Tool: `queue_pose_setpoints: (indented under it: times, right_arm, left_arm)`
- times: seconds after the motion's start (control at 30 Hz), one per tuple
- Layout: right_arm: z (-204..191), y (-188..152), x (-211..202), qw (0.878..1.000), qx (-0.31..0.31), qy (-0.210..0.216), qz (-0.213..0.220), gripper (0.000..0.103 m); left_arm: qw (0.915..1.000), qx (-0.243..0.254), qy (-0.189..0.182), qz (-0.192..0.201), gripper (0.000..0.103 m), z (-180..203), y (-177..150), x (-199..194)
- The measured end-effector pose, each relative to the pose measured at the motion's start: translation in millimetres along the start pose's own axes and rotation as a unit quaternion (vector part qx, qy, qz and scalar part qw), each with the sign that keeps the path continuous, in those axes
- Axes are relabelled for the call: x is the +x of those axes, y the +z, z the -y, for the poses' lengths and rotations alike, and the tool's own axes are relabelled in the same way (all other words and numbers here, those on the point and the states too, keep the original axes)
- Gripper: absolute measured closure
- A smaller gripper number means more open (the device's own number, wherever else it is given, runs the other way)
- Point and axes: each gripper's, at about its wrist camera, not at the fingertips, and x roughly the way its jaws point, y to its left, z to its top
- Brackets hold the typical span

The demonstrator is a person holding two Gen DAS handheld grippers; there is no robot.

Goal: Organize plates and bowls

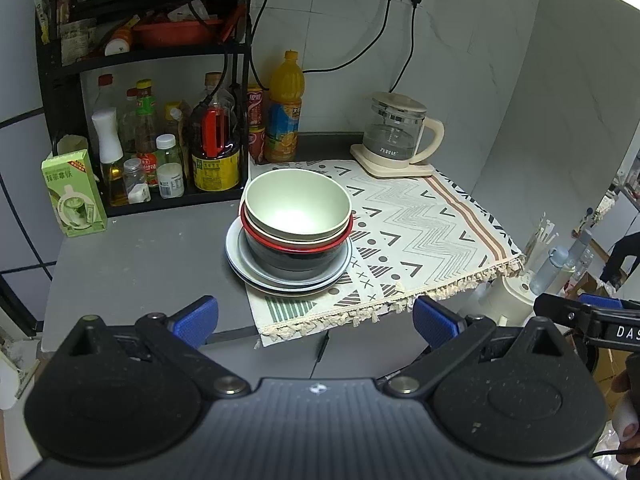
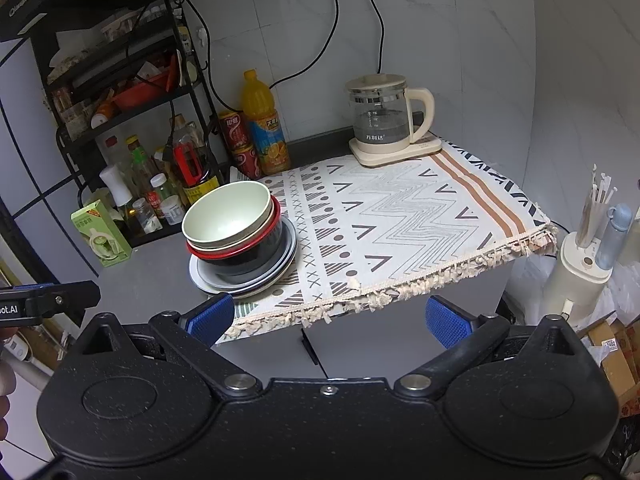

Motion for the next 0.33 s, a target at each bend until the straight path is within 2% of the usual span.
queue_pose_setpoints:
  times: [0.33]
  right_arm:
    - [-7.6, -3.2, 0.7, 1.000, 0.006, 0.000, -0.005, 0.000]
  left_arm:
    - [0.9999, 0.010, -0.005, -0.007, 0.001, 0.2, -0.4, -0.6]
